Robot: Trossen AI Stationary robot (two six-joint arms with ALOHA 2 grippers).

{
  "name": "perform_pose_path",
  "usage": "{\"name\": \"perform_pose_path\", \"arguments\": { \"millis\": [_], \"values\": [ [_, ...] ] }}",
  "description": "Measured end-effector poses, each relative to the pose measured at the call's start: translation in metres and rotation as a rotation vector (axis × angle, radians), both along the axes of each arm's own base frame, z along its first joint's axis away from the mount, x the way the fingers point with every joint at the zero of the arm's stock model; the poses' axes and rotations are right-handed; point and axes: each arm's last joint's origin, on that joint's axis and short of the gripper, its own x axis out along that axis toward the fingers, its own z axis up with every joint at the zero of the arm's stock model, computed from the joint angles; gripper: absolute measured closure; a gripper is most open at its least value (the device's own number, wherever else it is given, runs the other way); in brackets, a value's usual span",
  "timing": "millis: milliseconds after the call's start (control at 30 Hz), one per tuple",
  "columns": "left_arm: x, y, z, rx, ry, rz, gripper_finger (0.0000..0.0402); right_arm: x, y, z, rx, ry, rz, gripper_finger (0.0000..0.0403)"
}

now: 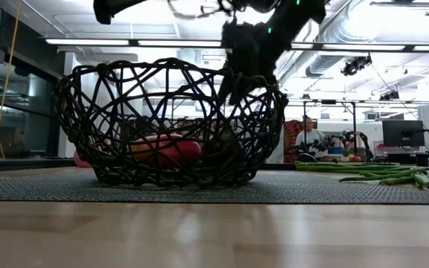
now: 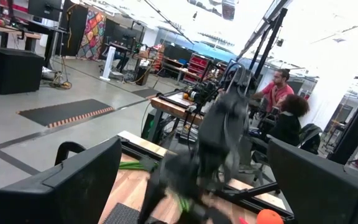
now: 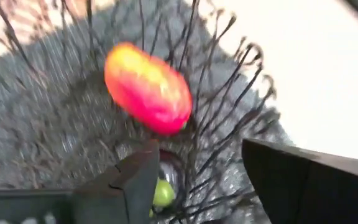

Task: Build produce basket
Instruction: Put the green beans into the black mesh basket

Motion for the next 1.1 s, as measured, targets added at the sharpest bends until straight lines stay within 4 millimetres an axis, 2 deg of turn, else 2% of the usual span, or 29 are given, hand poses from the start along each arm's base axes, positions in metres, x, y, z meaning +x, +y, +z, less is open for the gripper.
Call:
{"name": "perform_pose_path", "arguments": {
  "millis": [167,267,333,467,600,700,833,1100],
  "values": [
    [0.0,0.0,0.0,0.0,0.0,0.0,0.0012,-0.03,-0.002,0.042,-0.077,-0.112,-0.031,0.0179],
    [0.0,0.0,0.0,0.0,0.002,-0.001,0.0012,-0.059,0.001,0.053,-0.132,-0.166,-0.094,0.0178],
    [0.0,0.0,0.0,0.0,0.003,0.0,0.0012,-0.08,0.004,0.053,-0.131,-0.234,-0.156,0.0178],
    [0.0,0.0,0.0,0.0,0.003,0.0,0.0012,-0.118,0.01,0.035,-0.025,-0.434,-0.249,0.0178],
    [0.0,0.0,0.0,0.0,0.003,0.0,0.0012,-0.145,0.014,0.024,0.095,-0.656,-0.296,0.0178],
    [0.0,0.0,0.0,0.0,0.004,0.0,0.0012,-0.156,0.013,0.024,0.133,-0.73,-0.329,0.0178],
    [0.0,0.0,0.0,0.0,0.003,0.0,0.0012,-0.159,0.013,0.035,0.093,-0.758,-0.303,0.0178],
    [0.0,0.0,0.0,0.001,0.004,-0.016,0.0012,-0.156,0.018,0.049,0.046,-0.751,-0.069,0.0178]
  ]
}}
